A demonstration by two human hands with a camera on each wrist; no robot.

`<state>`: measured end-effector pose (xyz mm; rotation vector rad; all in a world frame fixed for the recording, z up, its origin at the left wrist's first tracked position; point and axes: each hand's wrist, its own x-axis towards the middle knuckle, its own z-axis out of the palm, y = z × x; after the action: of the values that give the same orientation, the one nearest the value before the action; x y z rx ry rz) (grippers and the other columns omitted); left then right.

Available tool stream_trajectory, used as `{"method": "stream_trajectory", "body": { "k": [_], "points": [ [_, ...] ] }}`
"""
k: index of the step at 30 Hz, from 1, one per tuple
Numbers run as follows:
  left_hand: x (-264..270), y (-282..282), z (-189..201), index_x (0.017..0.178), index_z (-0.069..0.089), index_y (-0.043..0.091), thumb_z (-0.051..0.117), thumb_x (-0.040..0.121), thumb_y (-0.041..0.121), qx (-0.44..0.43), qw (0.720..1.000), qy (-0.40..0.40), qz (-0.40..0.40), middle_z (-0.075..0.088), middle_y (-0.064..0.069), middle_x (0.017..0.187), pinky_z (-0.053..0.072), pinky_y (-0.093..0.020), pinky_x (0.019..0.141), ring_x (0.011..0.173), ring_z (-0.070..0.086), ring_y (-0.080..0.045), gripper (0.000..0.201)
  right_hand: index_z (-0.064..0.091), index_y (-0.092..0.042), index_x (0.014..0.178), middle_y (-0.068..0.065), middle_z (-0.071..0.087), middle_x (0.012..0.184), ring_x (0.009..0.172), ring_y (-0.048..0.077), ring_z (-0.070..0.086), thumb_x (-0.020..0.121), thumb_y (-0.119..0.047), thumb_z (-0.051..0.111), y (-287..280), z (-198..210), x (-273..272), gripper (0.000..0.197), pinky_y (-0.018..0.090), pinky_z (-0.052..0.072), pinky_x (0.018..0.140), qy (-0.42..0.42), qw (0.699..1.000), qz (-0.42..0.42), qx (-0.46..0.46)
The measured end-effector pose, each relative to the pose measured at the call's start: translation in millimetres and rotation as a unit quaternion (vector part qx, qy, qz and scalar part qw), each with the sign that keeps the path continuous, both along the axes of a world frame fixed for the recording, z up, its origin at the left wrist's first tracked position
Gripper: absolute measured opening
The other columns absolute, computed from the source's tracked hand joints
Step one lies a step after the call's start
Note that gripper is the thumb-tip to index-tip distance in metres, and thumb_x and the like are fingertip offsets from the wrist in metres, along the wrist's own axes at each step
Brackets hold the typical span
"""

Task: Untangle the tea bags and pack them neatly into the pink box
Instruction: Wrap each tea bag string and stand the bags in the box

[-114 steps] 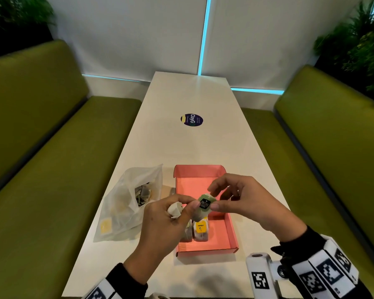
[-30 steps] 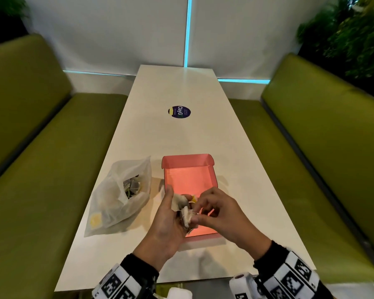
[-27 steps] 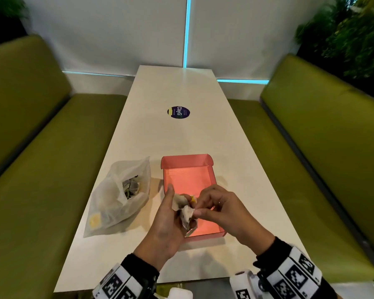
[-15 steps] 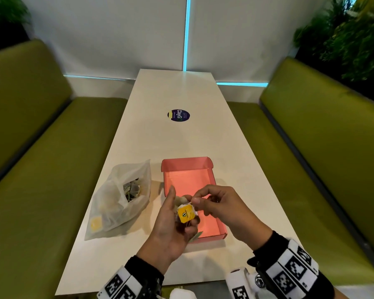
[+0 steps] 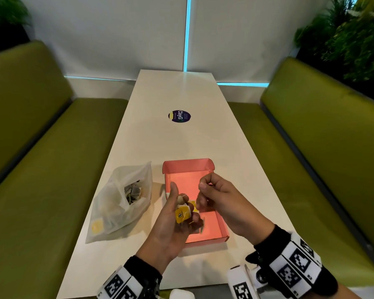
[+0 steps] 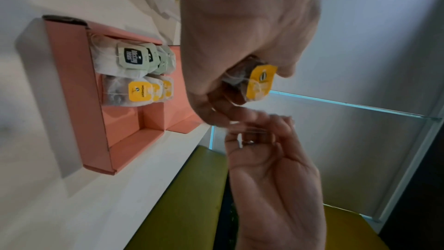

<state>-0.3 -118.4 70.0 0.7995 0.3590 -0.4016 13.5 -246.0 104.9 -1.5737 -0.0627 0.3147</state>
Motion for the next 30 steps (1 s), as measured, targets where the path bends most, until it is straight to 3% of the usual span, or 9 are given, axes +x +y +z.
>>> {"method": "stream_trajectory", "body": {
  "k": [3,7,13,17,21,24,26,28,30],
  "points": [
    [-3,4,-2,0.076,0.051,0.014,0.065,0.068,0.041,0.008,0.999,-0.019,-0.042,0.047,0.0,0.061,0.043,-0.026,0.05,0.039,0.037,-0.011,0.031,0.044,-0.012,0.079,-0.006,0.038,0.05,0.043,0.011,0.036,0.096,-0.011,0.043,-2,9,4,0.018,0.022,0.029,0.049,0.011,0.999,-0.011,0.047],
    [-5,11,-9,0.085,0.054,0.009,0.067,0.069,0.02,0.001,0.996,-0.044,-0.079,0.057,-0.004,0.065,0.046,-0.025,0.048,0.041,0.041,-0.011,0.023,0.047,-0.011,0.076,-0.006,0.029,0.051,0.041,0.006,0.02,0.095,-0.01,0.045,-5,27,11,0.019,0.016,0.019,0.041,0.007,0.997,-0.003,0.08],
    [-5,27,-23,0.107,0.058,0.006,0.072,0.076,0.008,0.067,0.988,-0.066,-0.12,0.061,-0.008,0.067,0.046,-0.022,0.041,0.05,0.058,-0.016,0.034,0.053,-0.011,0.076,-0.004,0.027,0.053,0.044,0.007,0.021,0.084,-0.018,0.054,-15,54,20,0.011,0.016,0.019,0.041,-0.037,0.998,0.041,0.036],
    [4,35,-19,0.097,0.062,0.006,0.058,0.083,0.003,0.138,0.984,-0.096,-0.058,0.068,-0.011,0.079,0.041,-0.016,0.04,0.053,0.058,-0.007,0.015,0.054,-0.011,0.074,-0.006,0.028,0.05,0.043,0.006,0.022,0.089,-0.01,0.051,-21,68,24,0.015,0.016,0.019,0.041,-0.054,0.997,0.045,-0.001],
    [16,33,-1,0.095,0.067,0.015,0.065,0.085,0.008,0.288,0.933,-0.214,0.007,0.065,0.001,0.078,0.041,-0.008,0.051,0.06,0.055,-0.002,0.012,0.053,-0.011,0.074,-0.009,0.033,0.048,0.044,0.006,0.023,0.09,-0.01,0.051,-22,73,24,0.016,0.015,0.021,0.041,-0.067,0.996,0.046,-0.026],
    [27,35,11,0.11,0.067,0.032,0.078,0.068,0.036,0.341,0.883,-0.322,-0.034,0.07,0.015,0.105,0.048,-0.029,0.078,0.079,0.047,-0.018,0.044,0.053,-0.011,0.074,-0.01,0.034,0.048,0.044,0.006,0.023,0.089,-0.011,0.052,-21,74,24,0.016,0.015,0.02,0.041,-0.067,0.996,0.053,-0.029],
    [30,34,20,0.116,0.064,0.038,0.08,0.065,0.04,0.353,0.859,-0.353,-0.116,0.067,0.018,0.115,0.049,-0.04,0.082,0.083,0.046,-0.019,0.053,0.053,-0.01,0.075,-0.011,0.035,0.047,0.044,0.005,0.024,0.09,-0.01,0.052,-20,74,24,0.015,0.015,0.02,0.042,-0.067,0.995,0.058,-0.035],
    [32,31,25,0.103,0.072,0.031,0.081,0.07,0.031,0.39,0.835,-0.362,-0.136,0.073,0.012,0.1,0.055,-0.044,0.081,0.078,0.061,-0.023,0.034,0.053,-0.011,0.075,-0.012,0.035,0.047,0.045,0.006,0.023,0.09,-0.011,0.052,-20,73,24,0.016,0.016,0.019,0.042,-0.068,0.995,0.058,-0.039],
    [32,29,26,0.084,0.075,0.019,0.075,0.076,0.024,0.423,0.823,-0.369,-0.082,0.074,0.005,0.074,0.058,-0.038,0.071,0.072,0.07,-0.02,0.009,0.054,-0.011,0.075,-0.011,0.036,0.048,0.045,0.007,0.024,0.09,-0.011,0.054,-22,72,25,0.015,0.016,0.02,0.042,-0.068,0.995,0.051,-0.046]
  ]
}}
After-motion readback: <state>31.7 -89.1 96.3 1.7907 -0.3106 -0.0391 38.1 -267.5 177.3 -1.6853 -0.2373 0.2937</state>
